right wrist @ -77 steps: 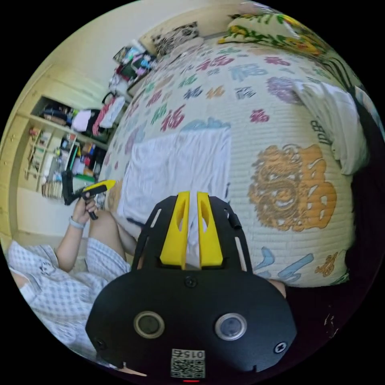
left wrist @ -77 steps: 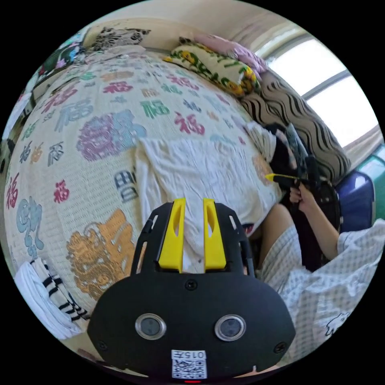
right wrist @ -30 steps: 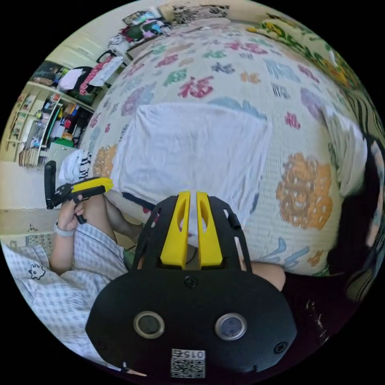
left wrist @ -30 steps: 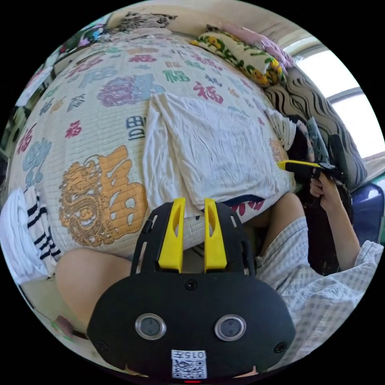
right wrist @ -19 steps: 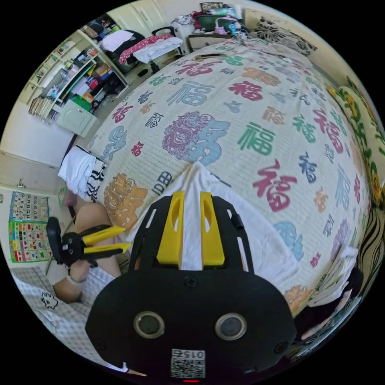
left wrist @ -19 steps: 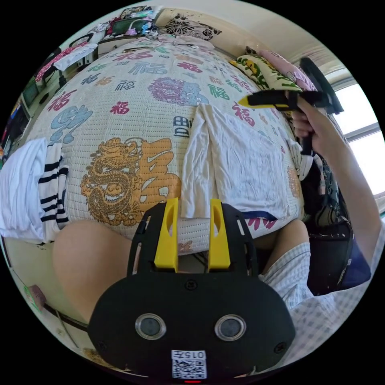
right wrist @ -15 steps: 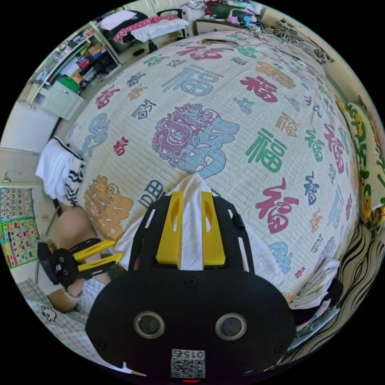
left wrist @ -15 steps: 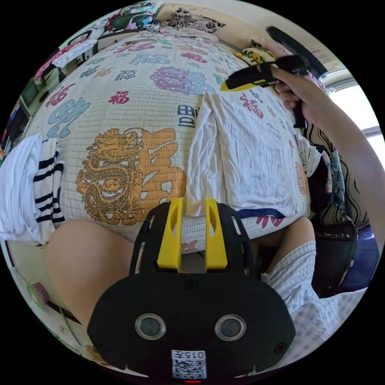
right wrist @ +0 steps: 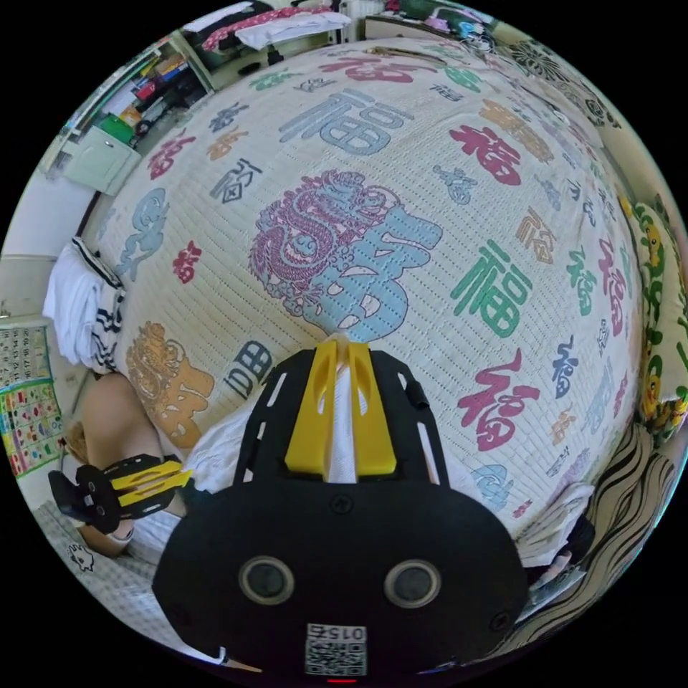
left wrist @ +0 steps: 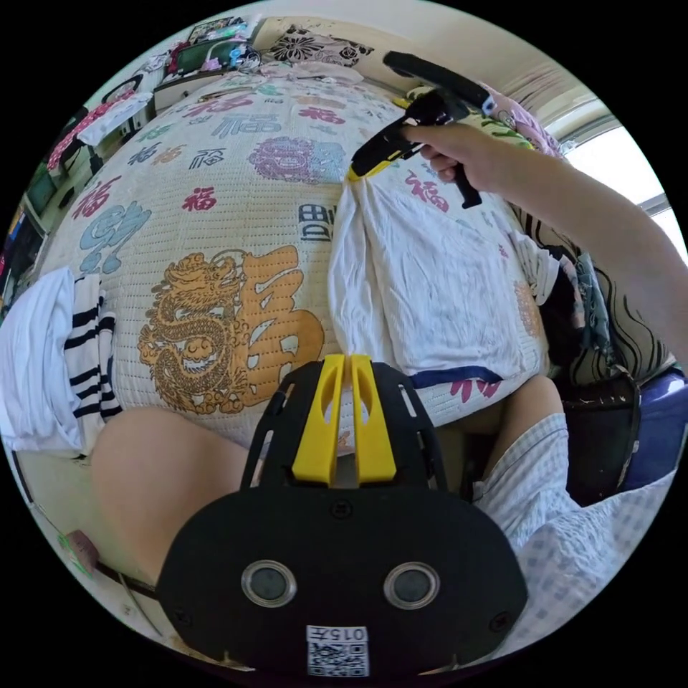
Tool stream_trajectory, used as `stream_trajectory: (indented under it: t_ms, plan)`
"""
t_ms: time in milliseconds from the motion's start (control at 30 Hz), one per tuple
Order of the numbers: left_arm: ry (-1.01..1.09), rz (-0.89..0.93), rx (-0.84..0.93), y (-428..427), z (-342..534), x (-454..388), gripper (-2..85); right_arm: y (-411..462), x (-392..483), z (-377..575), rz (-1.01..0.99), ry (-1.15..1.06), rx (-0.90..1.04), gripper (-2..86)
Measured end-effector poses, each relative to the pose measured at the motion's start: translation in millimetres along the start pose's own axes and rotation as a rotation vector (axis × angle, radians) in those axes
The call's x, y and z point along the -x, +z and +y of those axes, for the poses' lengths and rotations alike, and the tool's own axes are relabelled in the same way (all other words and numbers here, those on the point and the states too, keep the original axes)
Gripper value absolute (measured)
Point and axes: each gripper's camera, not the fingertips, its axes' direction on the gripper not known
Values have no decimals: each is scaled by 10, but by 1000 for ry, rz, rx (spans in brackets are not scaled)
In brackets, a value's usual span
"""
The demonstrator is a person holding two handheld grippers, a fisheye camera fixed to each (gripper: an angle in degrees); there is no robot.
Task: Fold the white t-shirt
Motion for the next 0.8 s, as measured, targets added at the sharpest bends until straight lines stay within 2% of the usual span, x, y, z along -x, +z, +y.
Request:
stream_trajectory:
  t_ms: [200,367,433,600,800]
  plan:
    - [130,145,-73,-124,59,-543,-4,-591,-733,753,-283,70,-234,34]
    - [403,231,-126,1,36,-1605,-3,-916,-1751,1839,-592,153,-484,24]
    - [498,251,-110,152,8,-1987,-3,-924,-2102,2254,-638,187,-555,22]
    - [696,257,-31,755,-51,-2885,-1,-671,-2939,3202,-644,345,-612,24]
    - [799,175,139,1753,-134,-3607,11,-141,-3574,3790,-488,557,-422,41]
